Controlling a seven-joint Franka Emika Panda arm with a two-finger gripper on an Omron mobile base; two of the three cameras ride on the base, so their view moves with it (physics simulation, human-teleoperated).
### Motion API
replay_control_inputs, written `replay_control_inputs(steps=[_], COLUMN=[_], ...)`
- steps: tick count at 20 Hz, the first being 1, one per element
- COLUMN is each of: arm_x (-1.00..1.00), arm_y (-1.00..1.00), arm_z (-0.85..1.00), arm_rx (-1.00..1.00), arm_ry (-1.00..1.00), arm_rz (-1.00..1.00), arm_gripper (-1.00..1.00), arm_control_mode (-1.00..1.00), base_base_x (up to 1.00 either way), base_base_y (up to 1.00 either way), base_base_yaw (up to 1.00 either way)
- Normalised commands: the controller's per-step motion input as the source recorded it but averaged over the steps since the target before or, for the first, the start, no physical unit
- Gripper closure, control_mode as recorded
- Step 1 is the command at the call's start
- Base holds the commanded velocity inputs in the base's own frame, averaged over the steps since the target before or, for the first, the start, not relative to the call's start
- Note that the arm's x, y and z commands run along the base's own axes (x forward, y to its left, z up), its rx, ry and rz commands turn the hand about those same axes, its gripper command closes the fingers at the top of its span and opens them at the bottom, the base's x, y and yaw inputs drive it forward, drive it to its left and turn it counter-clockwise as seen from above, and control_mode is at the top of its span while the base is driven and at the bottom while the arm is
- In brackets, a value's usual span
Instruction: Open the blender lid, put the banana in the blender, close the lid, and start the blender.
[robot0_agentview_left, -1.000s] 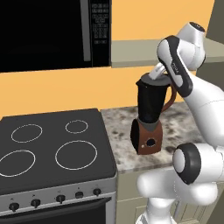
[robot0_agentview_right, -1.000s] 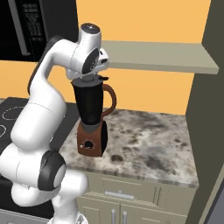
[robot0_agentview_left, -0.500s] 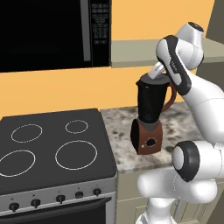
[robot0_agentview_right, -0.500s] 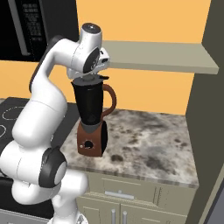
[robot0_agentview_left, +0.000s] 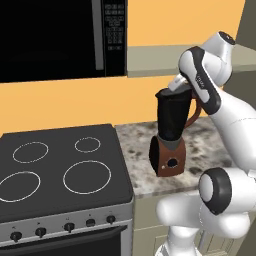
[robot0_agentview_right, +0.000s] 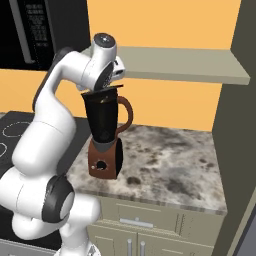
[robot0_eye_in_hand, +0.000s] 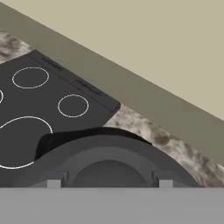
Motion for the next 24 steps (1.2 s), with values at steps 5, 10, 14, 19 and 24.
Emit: replay_control_inputs(steps=[5,10,14,19,24], arm_x=[0.00,0.00,0.00,0.00,0.00], arm_y=[0.00,0.00,0.00,0.00,0.00], arm_z=[0.05,0.65,0.30,-0.06,-0.24], arm_rx=[0.01,0.00,0.00,0.00,0.00], arm_ry=[-0.06,0.00,0.00,0.03,0.00], arm_rz=[0.00,0.00,0.00,0.00,0.00], arm_gripper=[1.00,1.00,1.00,1.00,1.00], arm_control_mode=[-1.00,-1.00,-1.00,-1.00,-1.00], base_base_x=[0.00,0.00,0.00,0.00,0.00], base_base_y=[0.00,0.00,0.00,0.00,0.00], base_base_yaw=[0.00,0.00,0.00,0.00,0.00])
